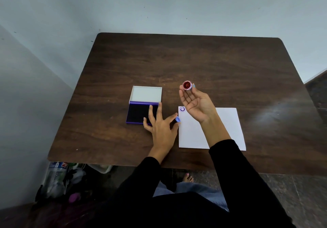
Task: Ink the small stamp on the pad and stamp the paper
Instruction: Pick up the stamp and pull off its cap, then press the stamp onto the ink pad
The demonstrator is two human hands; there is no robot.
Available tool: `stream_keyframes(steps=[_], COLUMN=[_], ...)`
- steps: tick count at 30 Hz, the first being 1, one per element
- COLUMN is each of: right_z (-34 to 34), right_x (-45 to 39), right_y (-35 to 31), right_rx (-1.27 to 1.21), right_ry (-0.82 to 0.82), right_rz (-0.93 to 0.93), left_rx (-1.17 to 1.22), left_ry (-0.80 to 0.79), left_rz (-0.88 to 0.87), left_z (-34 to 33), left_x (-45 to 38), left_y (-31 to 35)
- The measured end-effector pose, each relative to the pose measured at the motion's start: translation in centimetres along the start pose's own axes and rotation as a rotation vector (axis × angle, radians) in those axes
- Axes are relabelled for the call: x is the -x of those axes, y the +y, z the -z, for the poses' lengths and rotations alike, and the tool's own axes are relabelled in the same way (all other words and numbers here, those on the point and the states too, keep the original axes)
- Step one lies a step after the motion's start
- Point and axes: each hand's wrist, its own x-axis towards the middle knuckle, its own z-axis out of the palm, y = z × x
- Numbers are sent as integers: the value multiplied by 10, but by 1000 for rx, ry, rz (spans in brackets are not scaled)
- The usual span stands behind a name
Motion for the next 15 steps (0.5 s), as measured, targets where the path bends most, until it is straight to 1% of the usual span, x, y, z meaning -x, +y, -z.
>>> stream_keyframes(steps=[5, 9, 12, 15], right_z=[-5, -9, -10, -10], right_x=[2, 0, -2, -5], right_y=[3, 15, 22, 23], right_rx=[-43, -78, -40, 8], right_ry=[-7, 13, 51, 96], right_rz=[-4, -40, -66, -68], left_rx=[-29, -42, -21, -50], left_ry=[8, -5, 71, 134], left_rz=[60, 42, 65, 129], left_z=[-2, 3, 16, 30], left_x=[3, 2, -5, -14], left_y=[-9, -21, -35, -50])
